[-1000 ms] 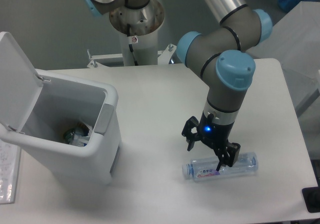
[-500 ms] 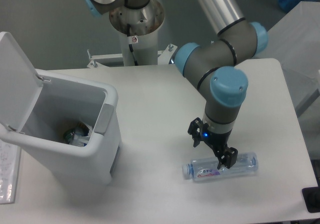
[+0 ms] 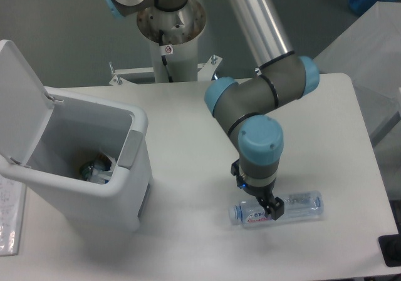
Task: Place the trash in the trash can
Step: 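Lower the gripper and grasp the water bottle by its cap end, then lift the bottle and carry it over the trash bin opening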
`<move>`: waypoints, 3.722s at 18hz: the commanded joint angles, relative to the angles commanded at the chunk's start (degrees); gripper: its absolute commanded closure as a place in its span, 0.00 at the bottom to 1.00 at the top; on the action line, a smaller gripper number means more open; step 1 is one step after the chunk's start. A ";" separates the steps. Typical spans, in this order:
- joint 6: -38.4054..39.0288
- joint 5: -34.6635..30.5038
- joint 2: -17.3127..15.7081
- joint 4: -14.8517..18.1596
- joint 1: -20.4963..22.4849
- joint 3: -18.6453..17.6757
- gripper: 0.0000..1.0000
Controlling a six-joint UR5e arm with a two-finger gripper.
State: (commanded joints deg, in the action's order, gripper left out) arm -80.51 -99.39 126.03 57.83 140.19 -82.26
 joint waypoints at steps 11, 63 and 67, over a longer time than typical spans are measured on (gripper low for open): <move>0.79 -5.28 3.16 -2.64 -2.38 -0.18 0.00; 50.10 80.05 -21.96 -6.33 4.31 9.15 0.50; 49.92 80.23 -27.23 -6.33 2.38 2.48 0.50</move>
State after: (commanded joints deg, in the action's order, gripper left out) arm -30.58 -19.16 98.80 51.50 142.56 -79.79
